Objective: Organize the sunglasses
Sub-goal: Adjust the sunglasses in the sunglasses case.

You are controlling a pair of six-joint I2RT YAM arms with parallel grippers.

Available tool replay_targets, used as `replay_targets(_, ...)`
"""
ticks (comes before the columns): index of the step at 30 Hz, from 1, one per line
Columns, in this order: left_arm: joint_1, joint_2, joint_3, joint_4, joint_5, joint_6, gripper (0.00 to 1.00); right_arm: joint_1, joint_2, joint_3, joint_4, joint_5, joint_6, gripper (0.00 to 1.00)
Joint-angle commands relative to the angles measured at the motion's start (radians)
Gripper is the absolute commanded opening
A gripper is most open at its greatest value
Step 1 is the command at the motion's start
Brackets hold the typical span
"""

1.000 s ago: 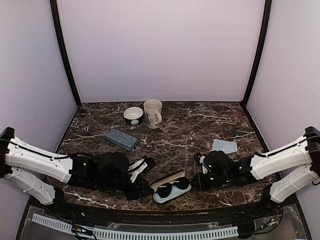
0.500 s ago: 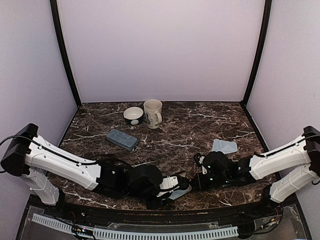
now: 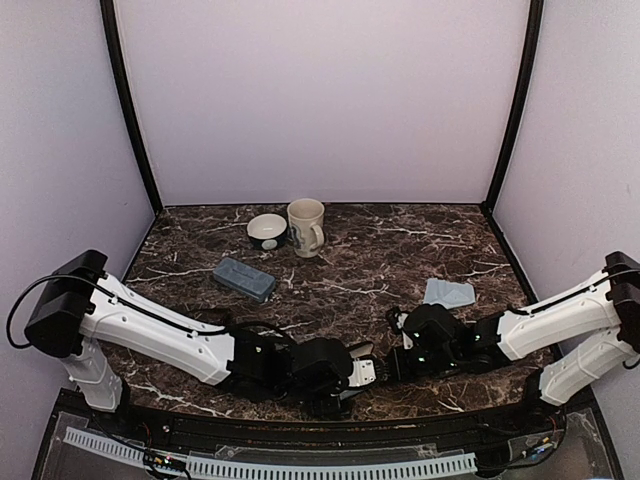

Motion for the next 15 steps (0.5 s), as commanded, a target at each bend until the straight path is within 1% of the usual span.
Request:
replay_targets(1,-0.014,0.019,0.034,-0.046,-0.073,0.013,0.74,0.015,0.021,0.022,0.007,-0.004,-0.008,0.01)
replay_targets(9,-0.027,0.058,0.053,-0.067,-0.157,0.022,0.76,0.016,0.023,0.022,0.011,-0.005,-0.006,0.01)
replay_targets(12,-0.039,0.081,0.068,-0.091,-0.222,0.030,0.76,0.017,0.027,0.020,0.015,-0.008,-0.006,0.01)
replay_targets(15,-0.062,0.099,0.075,-0.082,-0.279,0.049,0.77,0.016,0.035,0.021,0.019,-0.011,-0.007,0.01)
